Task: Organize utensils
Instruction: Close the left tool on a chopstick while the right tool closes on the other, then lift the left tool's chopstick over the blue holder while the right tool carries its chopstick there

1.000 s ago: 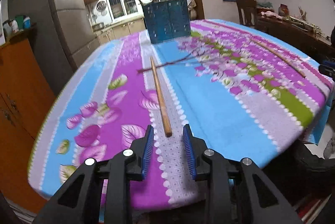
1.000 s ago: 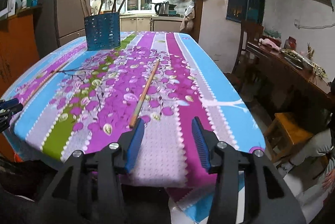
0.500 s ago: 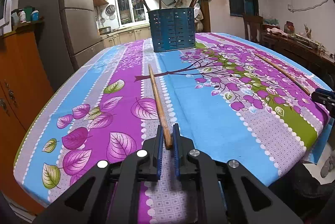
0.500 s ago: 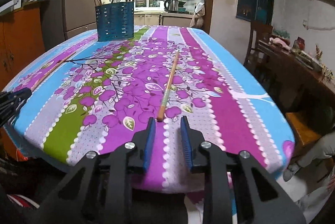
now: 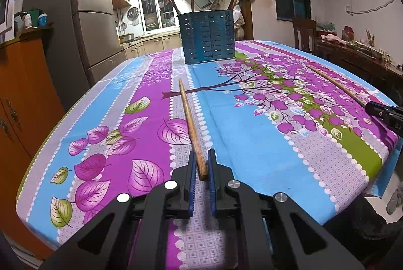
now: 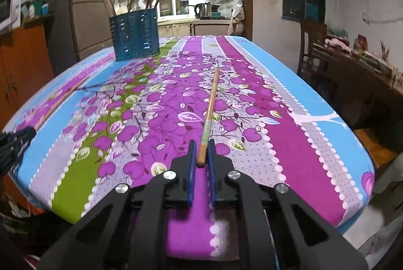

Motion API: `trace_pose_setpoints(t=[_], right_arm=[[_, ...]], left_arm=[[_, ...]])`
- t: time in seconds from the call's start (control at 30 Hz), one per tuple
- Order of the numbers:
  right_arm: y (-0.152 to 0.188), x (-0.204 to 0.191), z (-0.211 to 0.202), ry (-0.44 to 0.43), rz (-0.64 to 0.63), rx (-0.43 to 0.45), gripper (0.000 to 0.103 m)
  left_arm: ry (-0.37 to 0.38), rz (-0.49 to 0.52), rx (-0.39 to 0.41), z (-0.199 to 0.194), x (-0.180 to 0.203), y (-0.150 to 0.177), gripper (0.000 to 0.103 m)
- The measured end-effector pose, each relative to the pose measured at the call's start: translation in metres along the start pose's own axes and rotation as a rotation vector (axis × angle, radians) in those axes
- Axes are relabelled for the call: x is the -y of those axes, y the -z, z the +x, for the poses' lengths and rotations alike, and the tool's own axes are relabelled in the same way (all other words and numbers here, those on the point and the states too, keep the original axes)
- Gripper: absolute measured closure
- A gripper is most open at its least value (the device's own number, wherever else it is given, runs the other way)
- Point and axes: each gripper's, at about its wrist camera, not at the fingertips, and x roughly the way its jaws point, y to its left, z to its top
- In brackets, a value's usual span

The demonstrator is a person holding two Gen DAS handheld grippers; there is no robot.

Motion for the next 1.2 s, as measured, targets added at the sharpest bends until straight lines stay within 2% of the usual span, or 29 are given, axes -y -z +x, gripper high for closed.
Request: trace_pose_setpoints(t=[0.1, 0.2, 0.33, 0.43, 0.57, 0.87, 1.03, 1.2], right_arm=[[0.003, 0.0, -0.001, 0.008, 0.006, 0.021, 0.097], [-0.001, 0.005, -0.002, -0.008, 0.043, 0.003, 0.098], [-0.008, 0.007, -0.016, -0.013, 0.044, 0.005, 0.098], [-0.018, 0.004, -0.031, -0.011, -0.002, 0.019, 0.098], [-0.032, -0.005, -0.052, 0.028, -0.106, 0.082, 0.098], [-0.083, 0.0, -0.096, -0.02, -0.144, 0.219, 0.098], [-0.108, -0.005, -0.11, -0.066, -0.179, 0.282, 0.098], [-0.132, -0.001, -0.1, -0.136, -0.158, 0.279, 0.098]], left_arm=[[0.005, 0.001, 0.003, -0.001, 0.001, 0.001, 0.093], [0.011, 0.012, -0.004, -0.001, 0.002, 0.0, 0.095], [0.027, -0.026, -0.008, -0.01, -0.008, -0.007, 0.095], [0.04, -0.045, 0.006, -0.02, -0.018, -0.017, 0.095], [0.028, -0.034, 0.033, -0.034, -0.025, -0.029, 0.095], [0.046, -0.035, 0.091, -0.07, -0.039, -0.062, 0.095], [0.099, -0.06, 0.104, -0.088, -0.055, -0.092, 0.095], [0.138, -0.106, 0.109, -0.092, -0.069, -0.115, 0.096]])
